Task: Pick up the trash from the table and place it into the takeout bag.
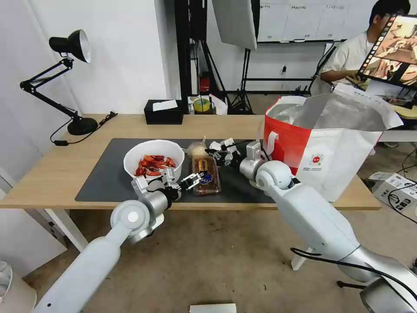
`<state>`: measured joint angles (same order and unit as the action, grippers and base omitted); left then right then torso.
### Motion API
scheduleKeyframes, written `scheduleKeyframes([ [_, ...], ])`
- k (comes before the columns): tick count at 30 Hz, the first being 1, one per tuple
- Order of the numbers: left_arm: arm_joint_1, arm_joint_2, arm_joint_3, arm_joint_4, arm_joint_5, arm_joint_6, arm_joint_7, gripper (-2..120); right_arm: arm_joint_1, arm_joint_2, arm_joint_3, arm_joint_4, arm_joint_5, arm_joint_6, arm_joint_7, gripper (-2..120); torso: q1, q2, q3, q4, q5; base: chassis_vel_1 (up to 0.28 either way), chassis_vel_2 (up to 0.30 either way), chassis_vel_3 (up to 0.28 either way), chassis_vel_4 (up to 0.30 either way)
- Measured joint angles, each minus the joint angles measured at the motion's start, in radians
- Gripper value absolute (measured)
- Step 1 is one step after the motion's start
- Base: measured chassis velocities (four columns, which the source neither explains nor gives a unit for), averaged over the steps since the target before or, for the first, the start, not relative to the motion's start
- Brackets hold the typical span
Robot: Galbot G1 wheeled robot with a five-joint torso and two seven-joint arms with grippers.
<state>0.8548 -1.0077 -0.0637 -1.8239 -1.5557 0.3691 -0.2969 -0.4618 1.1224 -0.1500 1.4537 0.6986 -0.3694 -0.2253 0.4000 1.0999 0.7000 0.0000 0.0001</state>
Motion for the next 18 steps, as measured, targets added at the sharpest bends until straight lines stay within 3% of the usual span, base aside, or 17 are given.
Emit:
scheduleKeyframes([
  [18, -0.035, -0.012, 0.025, 0.034, 0.029, 0.005, -0.041, 100, -0.002, 0.004, 0.004, 0.002, 0.003, -0.001, 0.003, 0, 0.000, 0.000, 0.000, 0.0000, -0.0001, 0.000, 0.000, 0.000, 0.000],
])
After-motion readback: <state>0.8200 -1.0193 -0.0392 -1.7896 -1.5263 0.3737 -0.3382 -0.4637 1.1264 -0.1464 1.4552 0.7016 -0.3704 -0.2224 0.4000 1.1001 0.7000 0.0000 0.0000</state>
